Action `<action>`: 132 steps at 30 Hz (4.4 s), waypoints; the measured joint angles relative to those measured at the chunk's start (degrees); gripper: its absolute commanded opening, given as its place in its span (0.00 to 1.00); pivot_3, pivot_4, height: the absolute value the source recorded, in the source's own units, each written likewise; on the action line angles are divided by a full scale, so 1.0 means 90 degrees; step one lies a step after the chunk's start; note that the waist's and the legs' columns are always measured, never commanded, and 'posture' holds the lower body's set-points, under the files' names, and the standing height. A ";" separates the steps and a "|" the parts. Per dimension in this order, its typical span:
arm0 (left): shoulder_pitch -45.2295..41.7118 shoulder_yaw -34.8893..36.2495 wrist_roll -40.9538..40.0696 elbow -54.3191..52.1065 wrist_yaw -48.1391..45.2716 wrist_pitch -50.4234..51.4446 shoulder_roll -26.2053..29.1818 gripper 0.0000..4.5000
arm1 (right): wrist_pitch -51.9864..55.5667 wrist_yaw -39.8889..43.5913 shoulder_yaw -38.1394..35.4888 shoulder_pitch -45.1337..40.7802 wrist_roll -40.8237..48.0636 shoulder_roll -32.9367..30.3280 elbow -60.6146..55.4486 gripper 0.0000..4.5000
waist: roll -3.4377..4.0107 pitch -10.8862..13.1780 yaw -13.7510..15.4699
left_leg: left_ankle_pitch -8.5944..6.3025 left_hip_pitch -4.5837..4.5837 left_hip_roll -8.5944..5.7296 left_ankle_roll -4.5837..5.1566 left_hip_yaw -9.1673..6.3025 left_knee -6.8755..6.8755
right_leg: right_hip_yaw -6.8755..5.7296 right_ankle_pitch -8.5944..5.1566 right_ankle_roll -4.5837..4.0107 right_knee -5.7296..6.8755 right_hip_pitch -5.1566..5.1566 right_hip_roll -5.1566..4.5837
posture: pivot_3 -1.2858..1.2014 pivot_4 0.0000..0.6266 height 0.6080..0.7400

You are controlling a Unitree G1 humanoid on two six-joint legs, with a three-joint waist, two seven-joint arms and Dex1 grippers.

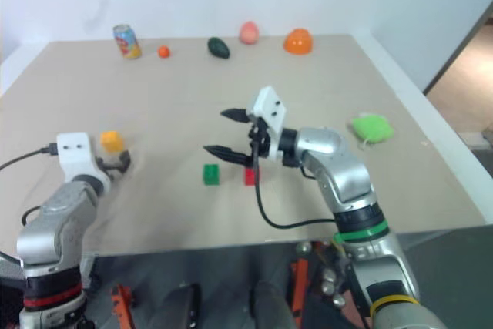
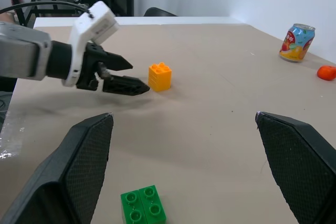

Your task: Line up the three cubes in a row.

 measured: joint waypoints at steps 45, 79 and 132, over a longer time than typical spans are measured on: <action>-0.1641 -0.0781 0.0148 0.3236 -0.1300 -0.1818 0.0426 0.30 | 0.0837 -0.0258 -0.0461 0.0814 0.0386 -0.0517 -0.1384 1.00 | -0.0002 0.0001 0.0079 | 0.0022 -0.0009 -0.0006 -0.0035 0.0002 -0.0014 | 0.0003 0.0012 0.0009 -0.0005 -0.0009 -0.0005 | 0.52 0.24 0.99; -0.3558 -0.3930 -0.0580 0.8526 -1.0585 -0.7813 0.2243 0.30 | 0.2653 -0.3041 -0.3360 0.4874 0.3561 -0.2124 -0.5714 1.00 | -0.0011 -0.0001 -0.0009 | 0.0013 -0.0024 0.0005 -0.0017 0.0036 -0.0007 | 0.0042 -0.0021 -0.0029 -0.0011 -0.0027 0.0005 | 0.52 0.24 0.99; -0.2268 -0.2081 -0.0453 0.7854 -1.0576 -0.6881 0.3952 0.99 | 0.1394 -0.0710 -0.1092 0.1716 0.2297 -0.2390 -0.2758 1.00 | -0.0027 -0.0012 -0.0031 | 0.0064 -0.0087 0.0046 0.0065 0.0076 -0.0049 | 0.0076 0.0045 -0.0027 -0.0002 -0.0136 0.0051 | 0.52 0.24 0.99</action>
